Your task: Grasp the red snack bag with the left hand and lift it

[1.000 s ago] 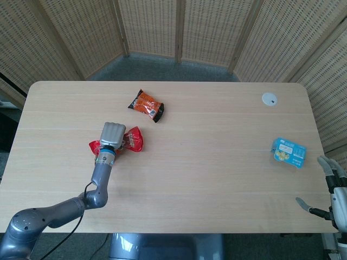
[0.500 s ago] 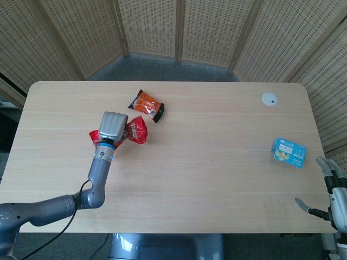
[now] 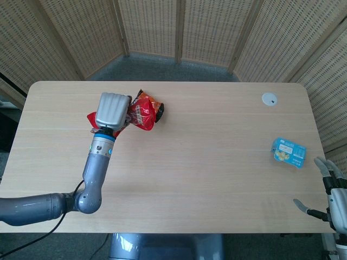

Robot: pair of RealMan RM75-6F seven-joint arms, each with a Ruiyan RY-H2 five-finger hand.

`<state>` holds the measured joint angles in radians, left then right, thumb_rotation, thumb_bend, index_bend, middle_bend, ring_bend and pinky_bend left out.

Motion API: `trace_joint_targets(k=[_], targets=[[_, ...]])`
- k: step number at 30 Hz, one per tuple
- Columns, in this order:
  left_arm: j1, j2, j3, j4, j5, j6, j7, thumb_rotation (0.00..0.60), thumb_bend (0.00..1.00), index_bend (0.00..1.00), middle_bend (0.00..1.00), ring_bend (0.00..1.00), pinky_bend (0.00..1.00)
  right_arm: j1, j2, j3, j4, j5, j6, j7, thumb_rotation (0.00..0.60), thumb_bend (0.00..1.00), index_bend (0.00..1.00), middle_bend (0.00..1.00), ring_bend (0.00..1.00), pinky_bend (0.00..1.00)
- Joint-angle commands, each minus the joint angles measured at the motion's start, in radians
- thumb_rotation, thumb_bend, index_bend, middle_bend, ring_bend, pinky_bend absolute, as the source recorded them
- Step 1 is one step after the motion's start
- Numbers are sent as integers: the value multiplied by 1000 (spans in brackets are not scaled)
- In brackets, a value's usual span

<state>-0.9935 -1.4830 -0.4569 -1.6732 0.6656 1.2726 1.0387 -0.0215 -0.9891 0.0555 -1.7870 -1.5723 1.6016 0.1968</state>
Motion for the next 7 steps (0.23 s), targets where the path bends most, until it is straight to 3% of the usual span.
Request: trace_joint_targets(k=[1,7], targets=[[-24,33,-19,-46,-20,34,30,600,90,939,901,977,972,1,0,0,0,0,-1,-2,600,0,0,0,0,0],[-41,50,-12,-72,-38,58,34,600,90,937,899,977,972,1,-1,-3,-2,-4,-1,-2,600,0,0,0,0,0]])
